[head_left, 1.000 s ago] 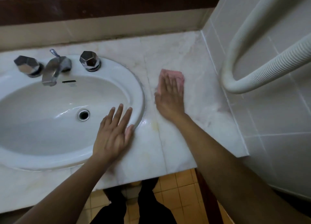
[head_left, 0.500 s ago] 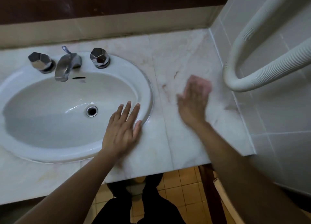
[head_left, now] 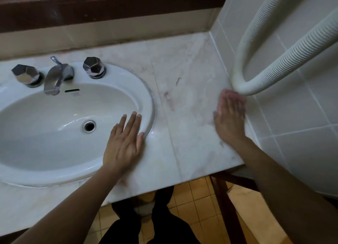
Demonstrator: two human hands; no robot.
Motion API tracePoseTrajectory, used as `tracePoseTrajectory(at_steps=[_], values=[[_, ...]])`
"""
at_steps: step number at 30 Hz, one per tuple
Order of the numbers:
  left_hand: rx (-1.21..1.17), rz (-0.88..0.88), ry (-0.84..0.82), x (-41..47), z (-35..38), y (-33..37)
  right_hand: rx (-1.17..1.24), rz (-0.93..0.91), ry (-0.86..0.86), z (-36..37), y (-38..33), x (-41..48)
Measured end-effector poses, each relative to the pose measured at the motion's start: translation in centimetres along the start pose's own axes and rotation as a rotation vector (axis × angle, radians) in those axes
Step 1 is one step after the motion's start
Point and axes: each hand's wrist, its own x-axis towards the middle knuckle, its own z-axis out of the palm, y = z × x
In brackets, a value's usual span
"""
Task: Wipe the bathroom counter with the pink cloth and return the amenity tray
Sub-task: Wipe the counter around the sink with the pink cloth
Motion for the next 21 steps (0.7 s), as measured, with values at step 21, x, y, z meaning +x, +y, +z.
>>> tracePoseTrajectory(at_steps=[21], values=[[-0.033,-0.004,-0.004,-0.1,0.3,-0.3,0.069,-0.061,0.046,1.0,-10.4,4.5]])
